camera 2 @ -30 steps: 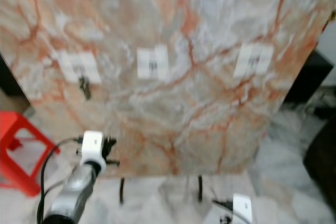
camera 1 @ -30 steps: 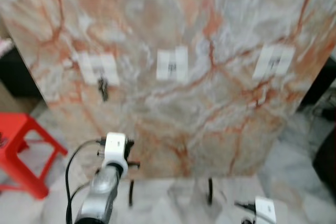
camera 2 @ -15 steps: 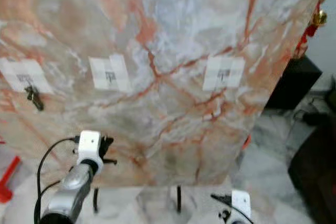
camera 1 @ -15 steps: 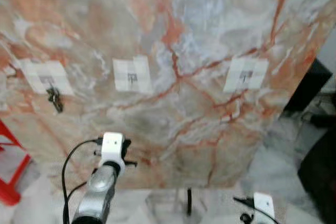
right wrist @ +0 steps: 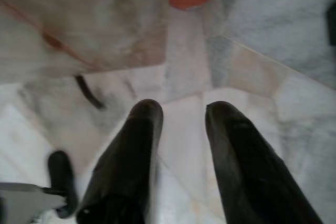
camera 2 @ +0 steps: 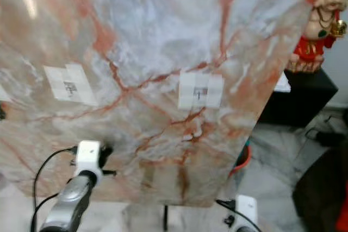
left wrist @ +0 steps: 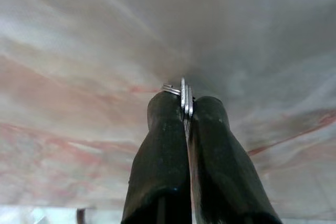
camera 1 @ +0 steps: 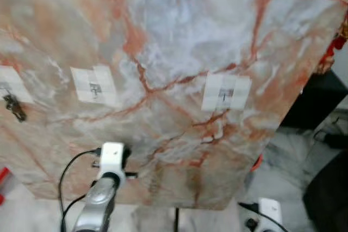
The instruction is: Hang keys on a hook
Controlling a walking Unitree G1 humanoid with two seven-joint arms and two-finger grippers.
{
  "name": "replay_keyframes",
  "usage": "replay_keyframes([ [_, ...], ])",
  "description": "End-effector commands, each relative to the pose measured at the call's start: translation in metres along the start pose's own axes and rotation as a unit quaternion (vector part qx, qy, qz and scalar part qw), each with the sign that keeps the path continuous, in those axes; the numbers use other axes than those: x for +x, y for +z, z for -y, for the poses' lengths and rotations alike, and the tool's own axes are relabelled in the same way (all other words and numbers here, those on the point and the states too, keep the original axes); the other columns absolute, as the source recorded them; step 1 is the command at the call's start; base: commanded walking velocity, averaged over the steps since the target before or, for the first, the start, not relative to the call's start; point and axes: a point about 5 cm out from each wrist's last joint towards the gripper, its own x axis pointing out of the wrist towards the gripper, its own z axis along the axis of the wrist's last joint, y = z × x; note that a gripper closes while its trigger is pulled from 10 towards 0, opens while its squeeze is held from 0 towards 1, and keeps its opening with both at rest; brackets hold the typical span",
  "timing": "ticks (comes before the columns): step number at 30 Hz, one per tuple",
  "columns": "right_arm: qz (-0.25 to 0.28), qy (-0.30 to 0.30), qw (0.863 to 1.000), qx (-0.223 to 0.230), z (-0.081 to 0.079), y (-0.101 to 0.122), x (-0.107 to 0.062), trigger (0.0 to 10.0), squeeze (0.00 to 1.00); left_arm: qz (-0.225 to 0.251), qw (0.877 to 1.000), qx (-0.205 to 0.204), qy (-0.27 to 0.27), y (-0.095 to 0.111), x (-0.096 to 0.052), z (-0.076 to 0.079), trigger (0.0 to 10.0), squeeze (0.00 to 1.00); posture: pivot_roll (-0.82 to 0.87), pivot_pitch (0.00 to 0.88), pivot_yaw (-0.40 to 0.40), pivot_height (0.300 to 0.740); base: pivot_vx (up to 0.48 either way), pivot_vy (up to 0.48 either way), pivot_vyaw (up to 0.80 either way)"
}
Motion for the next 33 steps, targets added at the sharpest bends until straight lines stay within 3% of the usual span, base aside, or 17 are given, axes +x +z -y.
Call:
replay_keyframes([
  [1,-0.008,-0.018,1.0,0.002,0.015,-0.005,-0.002,10.0,0.0,0.03,0.999,0.004,-0.012,0.014,0.004,0.01,10.0,0.0,-0.05,0.0,-0.062,0.74,0.0,-0.289,0.0],
  [23,-0.018,-0.013,1.0,-0.002,0.015,-0.01,-0.003,10.0,0.0,0.037,0.999,-0.016,0.014,0.013,-0.003,-0.001,10.0,0.0,-0.05,0.0,-0.064,0.74,0.0,-0.013,0.0],
  [27,-0.019,-0.012,1.0,-0.001,0.015,-0.011,-0.003,10.0,0.0,0.053,0.996,-0.001,0.07,0.018,-0.007,-0.016,10.0,0.0,-0.05,0.0,-0.061,0.74,0.0,0.0,0.0],
  [29,-0.02,-0.012,1.0,-0.001,0.015,-0.012,-0.003,10.0,0.0,0.061,0.987,0.003,0.148,0.019,-0.013,-0.037,10.0,0.0,-0.05,0.0,-0.061,0.74,0.0,0.0,0.0],
  [30,-0.021,-0.012,1.0,-0.001,0.015,-0.013,-0.003,10.0,0.0,0.066,0.976,0.003,0.205,0.02,-0.019,-0.052,10.0,0.0,-0.04,0.0,-0.063,0.74,0.0,0.0,0.0],
  [33,-0.023,-0.012,1.0,-0.002,0.016,-0.014,-0.003,10.0,0.0,0.077,0.97,0.012,0.23,0.023,-0.024,-0.063,10.0,0.0,-0.04,0.0,-0.064,0.74,0.0,0.0,0.0],
])
